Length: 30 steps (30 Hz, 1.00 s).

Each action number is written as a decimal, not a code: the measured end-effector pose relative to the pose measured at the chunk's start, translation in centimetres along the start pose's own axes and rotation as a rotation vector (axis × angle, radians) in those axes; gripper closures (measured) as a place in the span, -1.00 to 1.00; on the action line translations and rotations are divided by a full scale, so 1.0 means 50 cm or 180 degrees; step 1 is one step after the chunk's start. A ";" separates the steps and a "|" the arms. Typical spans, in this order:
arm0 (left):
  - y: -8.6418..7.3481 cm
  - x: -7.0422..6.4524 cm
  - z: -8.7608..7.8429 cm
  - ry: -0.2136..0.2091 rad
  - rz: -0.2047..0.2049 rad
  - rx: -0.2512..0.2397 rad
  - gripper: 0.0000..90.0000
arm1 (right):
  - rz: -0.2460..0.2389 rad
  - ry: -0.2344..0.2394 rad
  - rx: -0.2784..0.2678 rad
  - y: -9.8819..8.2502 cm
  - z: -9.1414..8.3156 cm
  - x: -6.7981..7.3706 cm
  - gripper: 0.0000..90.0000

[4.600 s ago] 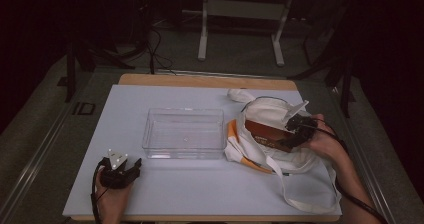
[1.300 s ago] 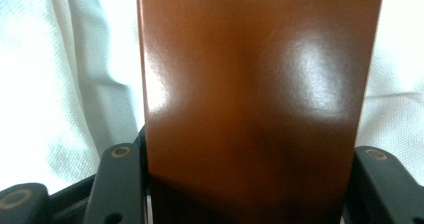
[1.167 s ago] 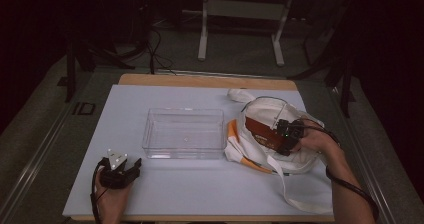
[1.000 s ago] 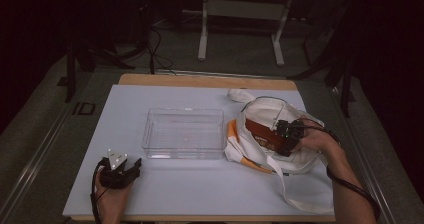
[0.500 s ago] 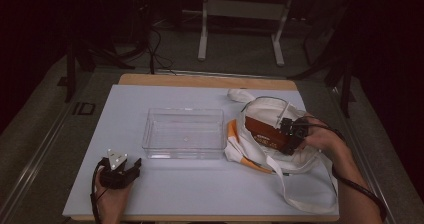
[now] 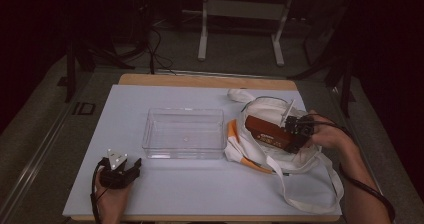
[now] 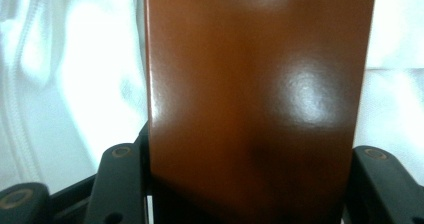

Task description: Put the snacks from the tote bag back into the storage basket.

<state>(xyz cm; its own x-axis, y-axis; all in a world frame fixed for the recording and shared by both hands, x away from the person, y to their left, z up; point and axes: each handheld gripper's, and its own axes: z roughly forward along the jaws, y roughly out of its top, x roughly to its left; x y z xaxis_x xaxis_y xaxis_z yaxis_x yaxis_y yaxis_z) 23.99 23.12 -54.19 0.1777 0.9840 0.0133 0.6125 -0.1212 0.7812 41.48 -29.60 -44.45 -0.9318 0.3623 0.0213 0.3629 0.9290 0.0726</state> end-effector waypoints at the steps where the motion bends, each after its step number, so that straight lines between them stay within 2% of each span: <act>1: 0.000 0.000 0.000 0.0000 0.0000 0.0000 0.06 | 0.0000 0.0000 0.0000 0.000 0.000 0.000 -0.04; 6: 0.000 0.000 0.000 -0.0006 -0.0002 0.0006 0.06 | -0.0005 0.0044 -0.0062 -0.004 -0.017 0.001 -0.04; 16: 0.000 0.000 0.000 -0.0005 0.0000 0.0011 0.06 | -0.0053 0.0016 -0.0133 -0.011 -0.046 0.005 -0.04; 30: 0.000 0.000 0.000 -0.0004 -0.0005 0.0005 0.06 | -0.0111 -0.0017 -0.0101 -0.014 -0.077 0.010 -0.04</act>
<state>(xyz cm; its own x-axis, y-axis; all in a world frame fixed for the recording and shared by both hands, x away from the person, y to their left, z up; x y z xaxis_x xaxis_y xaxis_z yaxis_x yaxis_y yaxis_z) 24.00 23.15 -54.19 0.1777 0.9840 0.0112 0.6139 -0.1198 0.7803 40.77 -30.35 -40.63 -0.9439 0.3301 0.0128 0.3296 0.9383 0.1049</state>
